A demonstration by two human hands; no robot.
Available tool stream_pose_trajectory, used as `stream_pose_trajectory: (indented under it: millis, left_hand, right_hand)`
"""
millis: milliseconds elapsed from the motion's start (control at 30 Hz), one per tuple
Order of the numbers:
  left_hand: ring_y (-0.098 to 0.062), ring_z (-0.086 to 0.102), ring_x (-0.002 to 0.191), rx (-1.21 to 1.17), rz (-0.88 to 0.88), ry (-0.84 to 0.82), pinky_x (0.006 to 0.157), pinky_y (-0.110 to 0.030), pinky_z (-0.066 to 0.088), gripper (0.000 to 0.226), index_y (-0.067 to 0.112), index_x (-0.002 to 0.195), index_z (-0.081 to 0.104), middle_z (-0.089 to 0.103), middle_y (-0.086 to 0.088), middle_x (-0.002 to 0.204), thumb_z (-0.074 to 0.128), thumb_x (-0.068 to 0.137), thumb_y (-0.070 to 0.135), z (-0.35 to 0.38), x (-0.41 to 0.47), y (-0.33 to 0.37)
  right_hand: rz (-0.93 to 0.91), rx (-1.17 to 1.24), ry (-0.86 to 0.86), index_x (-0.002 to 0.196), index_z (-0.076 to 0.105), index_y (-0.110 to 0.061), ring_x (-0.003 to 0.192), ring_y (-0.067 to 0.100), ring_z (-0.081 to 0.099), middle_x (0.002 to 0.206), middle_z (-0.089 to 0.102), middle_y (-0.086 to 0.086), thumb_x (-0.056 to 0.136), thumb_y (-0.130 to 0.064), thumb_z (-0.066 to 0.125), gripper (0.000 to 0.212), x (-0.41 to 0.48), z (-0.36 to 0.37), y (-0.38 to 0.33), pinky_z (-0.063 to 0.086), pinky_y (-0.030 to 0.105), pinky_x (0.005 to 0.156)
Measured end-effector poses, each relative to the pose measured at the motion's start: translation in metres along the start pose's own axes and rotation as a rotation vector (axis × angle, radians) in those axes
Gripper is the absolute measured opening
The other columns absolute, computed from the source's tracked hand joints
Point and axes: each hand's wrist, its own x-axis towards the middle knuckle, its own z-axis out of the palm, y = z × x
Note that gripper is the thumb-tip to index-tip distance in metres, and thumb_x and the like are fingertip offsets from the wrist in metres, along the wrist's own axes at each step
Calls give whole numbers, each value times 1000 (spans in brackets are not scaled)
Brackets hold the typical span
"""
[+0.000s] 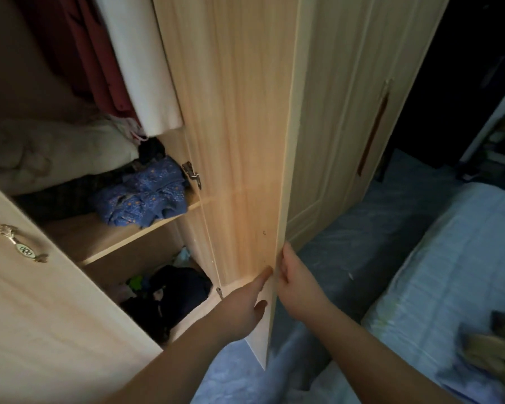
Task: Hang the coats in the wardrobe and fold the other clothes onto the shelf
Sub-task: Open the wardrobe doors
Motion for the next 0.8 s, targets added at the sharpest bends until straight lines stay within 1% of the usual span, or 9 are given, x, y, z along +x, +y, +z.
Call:
stream_pose_trajectory:
  millis: [100, 167, 267, 333, 433, 533, 600, 700, 800]
  left_hand:
    - [-7, 40, 139, 62, 15, -11, 108, -14, 27, 67, 40, 156, 13, 31, 17, 158, 48, 101, 27, 7, 0, 9]
    - [-5, 28, 145, 103, 12, 5, 113, -16, 24, 66, 41, 156, 12, 22, 18, 161, 47, 101, 30, 7, -5, 6]
    - [-8, 23, 148, 198, -38, 36, 117, -25, 26, 66, 39, 156, 10, 20, 12, 163, 47, 102, 33, -3, -17, -10]
    - [-13, 17, 151, 298, -113, 72, 120, -30, 22, 67, 37, 157, 7, 16, 9, 165, 45, 102, 36, -11, -28, -23]
    - [-20, 5, 153, 435, -292, 120, 124, -40, 12, 68, 36, 157, 3, 7, 6, 167, 42, 102, 41, -23, -49, -46]
    - [-23, 1, 154, 455, -432, 193, 125, -43, 9, 70, 33, 158, 3, 6, 3, 167, 42, 100, 41, -46, -82, -74]
    - [-23, 1, 153, 425, -514, 275, 125, -42, 10, 69, 32, 157, 4, 7, 2, 167, 41, 100, 41, -68, -107, -97]
    - [-25, 5, 153, 383, -645, 406, 124, -40, 12, 68, 30, 158, 7, 10, 1, 166, 42, 99, 37, -106, -143, -135]
    - [-26, 6, 153, 278, -707, 503, 122, -42, 15, 67, 28, 158, 8, 11, 0, 166, 42, 100, 36, -147, -170, -171]
  right_hand:
    - [-26, -10, -13, 143, 28, -53, 123, -8, 50, 133, 50, -31, 97, -19, 52, 61, -12, -21, 4, 41, 28, 106]
    - [-44, -85, 18, 141, 35, -48, 121, -15, 44, 134, 46, -34, 95, -16, 51, 59, -27, -29, 8, 38, 23, 106]
    - [-115, -334, 58, 145, 33, -39, 133, -4, 36, 146, 38, -22, 95, -20, 49, 56, -49, -29, 12, 33, 23, 112]
    - [-177, -458, -6, 147, 27, -37, 138, 2, 32, 150, 32, -18, 96, -25, 47, 56, -53, -17, 8, 29, 21, 112]
    - [-233, -641, -99, 151, 17, -34, 144, 10, 25, 158, 22, -12, 98, -34, 45, 60, -35, 14, -5, 27, 29, 116]
    - [-342, -702, -202, 154, 11, -30, 148, 16, 16, 162, 17, -5, 99, -37, 42, 63, -6, 57, -30, 21, 33, 119]
    - [-435, -702, -256, 155, 14, -27, 147, 18, 17, 160, 20, -3, 99, -35, 43, 63, 15, 87, -52, 20, 31, 118]
    - [-573, -724, -274, 151, 26, -21, 143, 20, 26, 153, 34, 2, 95, -32, 48, 61, 46, 136, -87, 27, 32, 115]
    - [-612, -722, -291, 152, 28, -20, 142, 20, 28, 153, 36, 2, 94, -32, 50, 63, 76, 186, -122, 29, 34, 116]
